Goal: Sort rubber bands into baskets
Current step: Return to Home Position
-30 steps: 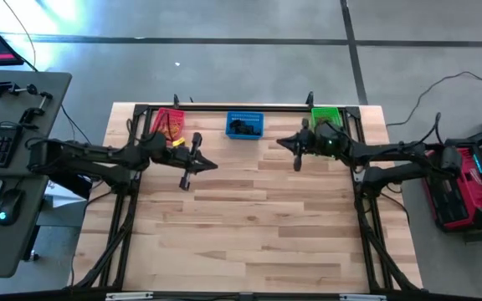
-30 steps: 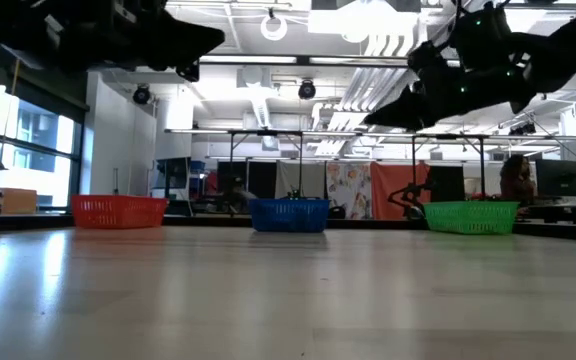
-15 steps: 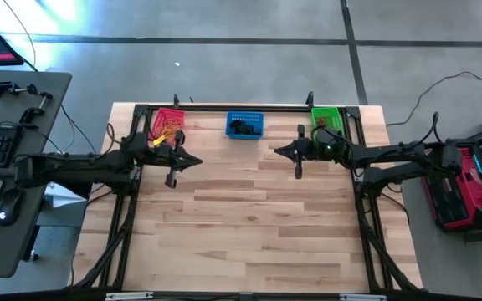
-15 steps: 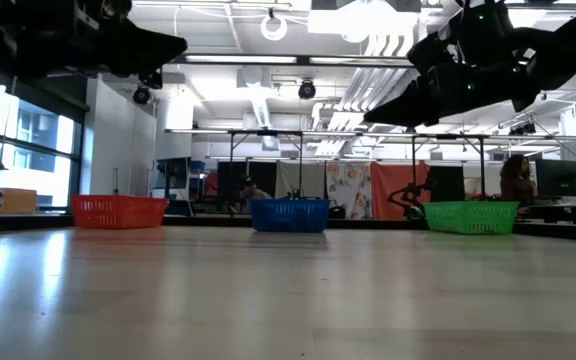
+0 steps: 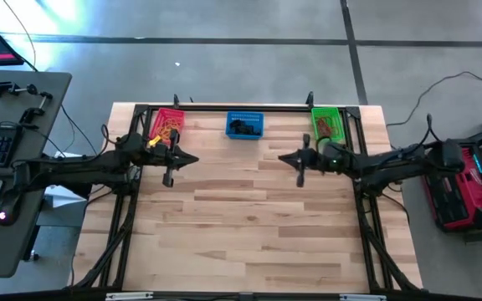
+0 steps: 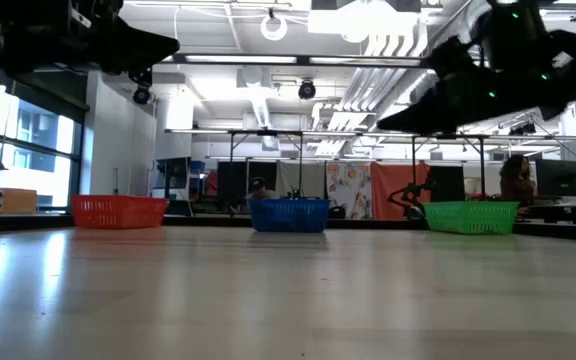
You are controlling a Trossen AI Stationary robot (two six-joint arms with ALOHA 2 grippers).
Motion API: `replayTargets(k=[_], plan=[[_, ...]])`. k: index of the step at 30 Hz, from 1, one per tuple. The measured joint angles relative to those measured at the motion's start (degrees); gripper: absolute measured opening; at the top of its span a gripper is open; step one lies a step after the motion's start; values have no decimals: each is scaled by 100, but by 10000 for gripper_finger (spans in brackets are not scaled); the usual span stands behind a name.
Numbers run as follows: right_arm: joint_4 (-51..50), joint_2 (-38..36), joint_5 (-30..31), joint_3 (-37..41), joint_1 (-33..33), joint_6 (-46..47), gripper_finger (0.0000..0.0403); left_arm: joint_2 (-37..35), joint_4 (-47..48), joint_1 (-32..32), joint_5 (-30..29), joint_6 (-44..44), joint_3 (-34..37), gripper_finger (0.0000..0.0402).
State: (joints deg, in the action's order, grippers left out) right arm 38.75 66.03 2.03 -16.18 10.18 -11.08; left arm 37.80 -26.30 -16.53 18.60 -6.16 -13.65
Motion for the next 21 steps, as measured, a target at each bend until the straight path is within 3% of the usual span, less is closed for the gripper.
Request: replayTargets(k=[4, 7, 11, 15, 21], plan=[[504, -382, -737, 671, 226, 486, 0, -2, 0, 0, -1, 3, 0, 0], [662, -906, -943, 1109, 379, 693, 0, -2, 0, 0, -1, 0, 0, 0], [591, -1648, -931, 1565, 463, 851, 0, -43, 106, 0, -1, -8, 0, 0], [-282, -2286, -635, 1561, 411, 825, 0, -264, 402, 0, -29, -98, 0, 0], [-1073, -2990, -188, 1563, 162, 793, 0, -1016, 1256, -2, -210, -159, -4, 0]])
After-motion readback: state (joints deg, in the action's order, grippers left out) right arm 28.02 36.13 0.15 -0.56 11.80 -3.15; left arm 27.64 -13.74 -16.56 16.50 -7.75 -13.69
